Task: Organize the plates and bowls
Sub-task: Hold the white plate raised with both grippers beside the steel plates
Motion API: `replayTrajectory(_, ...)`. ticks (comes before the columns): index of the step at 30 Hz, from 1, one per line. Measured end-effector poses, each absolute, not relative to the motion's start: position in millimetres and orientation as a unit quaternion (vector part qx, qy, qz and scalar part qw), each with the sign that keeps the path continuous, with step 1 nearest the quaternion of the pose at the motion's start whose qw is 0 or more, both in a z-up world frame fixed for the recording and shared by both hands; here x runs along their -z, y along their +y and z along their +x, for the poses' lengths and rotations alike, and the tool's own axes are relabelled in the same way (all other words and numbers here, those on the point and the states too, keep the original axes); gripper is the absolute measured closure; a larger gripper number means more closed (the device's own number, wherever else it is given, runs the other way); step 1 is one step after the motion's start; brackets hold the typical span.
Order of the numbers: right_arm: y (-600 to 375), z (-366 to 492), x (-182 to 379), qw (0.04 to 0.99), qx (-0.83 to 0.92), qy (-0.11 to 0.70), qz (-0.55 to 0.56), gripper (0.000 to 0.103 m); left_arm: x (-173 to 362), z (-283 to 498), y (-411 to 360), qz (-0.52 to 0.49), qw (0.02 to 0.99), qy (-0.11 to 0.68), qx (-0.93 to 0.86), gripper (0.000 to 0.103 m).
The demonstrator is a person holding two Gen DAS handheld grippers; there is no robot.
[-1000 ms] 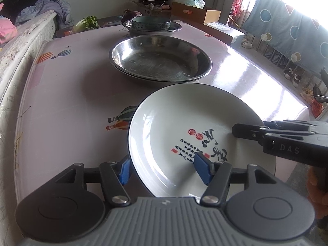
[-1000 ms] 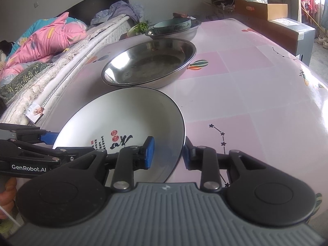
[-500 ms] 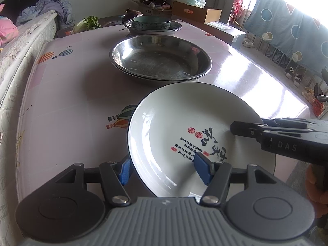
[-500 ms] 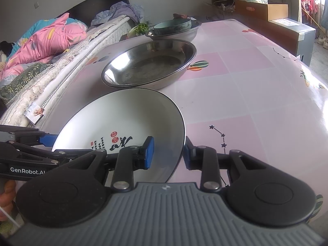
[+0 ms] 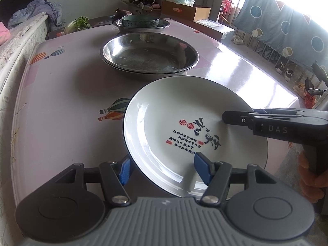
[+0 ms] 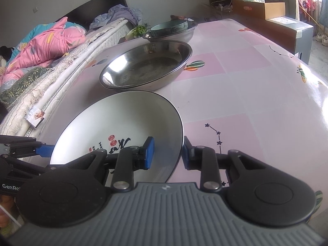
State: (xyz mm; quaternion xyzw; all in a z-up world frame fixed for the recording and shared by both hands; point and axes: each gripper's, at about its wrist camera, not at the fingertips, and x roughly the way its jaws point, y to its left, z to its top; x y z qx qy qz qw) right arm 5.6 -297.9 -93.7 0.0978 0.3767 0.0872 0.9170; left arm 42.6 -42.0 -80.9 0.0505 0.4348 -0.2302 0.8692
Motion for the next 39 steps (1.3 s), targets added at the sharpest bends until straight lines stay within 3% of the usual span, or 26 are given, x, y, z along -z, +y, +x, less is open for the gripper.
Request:
replayTrajectory(8, -297, 3, 95, 0.919, -0.087, 0.371, 0.096, 0.075, 83, 48, -46, 0.055, 0.871, 0.428, 0.234, 0.032)
replayTrajectory(17, -302, 2, 97, 0.915, -0.089, 0.368, 0.139, 0.074, 80, 49, -39, 0.037, 0.873, 0.431, 0.226, 0.034)
replayTrajectory(31, -280, 16, 98, 0.918, -0.107, 0.365, 0.111, 0.074, 79, 49, -24, 0.037, 0.879, 0.43, 0.205, 0.035)
replayTrajectory(39, -277, 16, 100, 0.922, -0.108, 0.359, 0.094, 0.075, 81, 54, -26, 0.047, 0.877, 0.429, 0.212, 0.03)
